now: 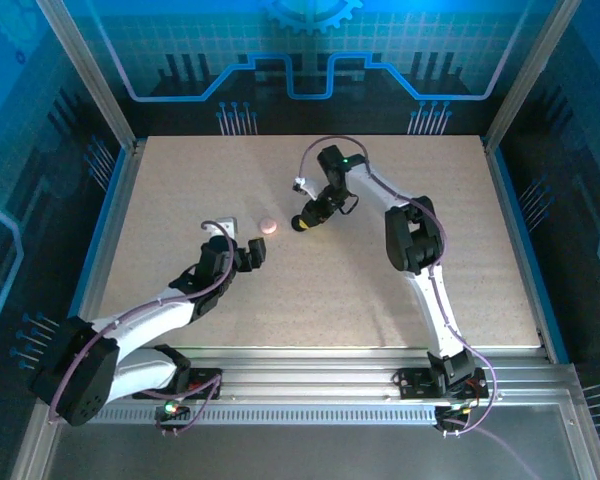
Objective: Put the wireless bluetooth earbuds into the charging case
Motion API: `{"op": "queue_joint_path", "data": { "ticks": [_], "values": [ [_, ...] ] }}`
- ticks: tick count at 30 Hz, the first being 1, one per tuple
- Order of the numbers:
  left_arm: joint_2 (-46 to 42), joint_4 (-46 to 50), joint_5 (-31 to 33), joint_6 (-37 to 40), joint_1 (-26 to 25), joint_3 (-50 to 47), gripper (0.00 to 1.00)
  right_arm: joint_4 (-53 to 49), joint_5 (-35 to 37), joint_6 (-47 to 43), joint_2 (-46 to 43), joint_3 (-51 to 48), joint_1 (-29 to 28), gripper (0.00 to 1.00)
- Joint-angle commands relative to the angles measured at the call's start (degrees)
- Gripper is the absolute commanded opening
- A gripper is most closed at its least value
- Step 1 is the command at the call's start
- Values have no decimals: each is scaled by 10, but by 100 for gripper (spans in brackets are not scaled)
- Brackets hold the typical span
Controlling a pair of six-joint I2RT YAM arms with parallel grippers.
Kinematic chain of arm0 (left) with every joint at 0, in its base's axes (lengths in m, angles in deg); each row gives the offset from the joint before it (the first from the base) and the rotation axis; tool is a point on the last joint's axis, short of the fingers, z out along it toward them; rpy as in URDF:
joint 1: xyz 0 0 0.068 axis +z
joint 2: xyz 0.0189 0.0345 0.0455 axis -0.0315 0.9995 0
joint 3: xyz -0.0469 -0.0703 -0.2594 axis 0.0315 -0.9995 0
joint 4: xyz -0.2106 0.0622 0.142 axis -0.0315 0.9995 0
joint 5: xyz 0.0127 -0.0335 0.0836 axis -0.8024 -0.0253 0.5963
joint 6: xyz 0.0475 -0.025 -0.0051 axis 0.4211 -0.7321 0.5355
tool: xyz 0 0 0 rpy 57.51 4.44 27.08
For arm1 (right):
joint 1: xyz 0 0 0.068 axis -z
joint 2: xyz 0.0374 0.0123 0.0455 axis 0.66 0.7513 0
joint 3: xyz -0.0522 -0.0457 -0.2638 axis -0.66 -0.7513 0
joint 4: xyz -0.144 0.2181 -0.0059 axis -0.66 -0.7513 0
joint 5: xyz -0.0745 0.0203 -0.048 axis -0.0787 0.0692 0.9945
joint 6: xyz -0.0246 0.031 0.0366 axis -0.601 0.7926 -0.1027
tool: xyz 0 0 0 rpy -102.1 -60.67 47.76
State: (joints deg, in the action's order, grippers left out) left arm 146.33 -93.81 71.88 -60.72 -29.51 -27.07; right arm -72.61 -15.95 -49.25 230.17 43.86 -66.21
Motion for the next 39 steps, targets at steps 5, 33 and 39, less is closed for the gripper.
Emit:
{"op": "queue_joint_path", "data": {
  "ticks": [5, 33, 39],
  "values": [
    [31, 18, -17, 0, 18, 39, 92, -38, -33, 28, 51, 55, -16, 22],
    [19, 35, 56, 99, 194, 95, 98, 173, 97, 128, -152, -143, -1, 47],
    [49, -31, 69, 126, 215, 58, 99, 317, 153, 191, -285, -350, 30, 49]
  ]
}}
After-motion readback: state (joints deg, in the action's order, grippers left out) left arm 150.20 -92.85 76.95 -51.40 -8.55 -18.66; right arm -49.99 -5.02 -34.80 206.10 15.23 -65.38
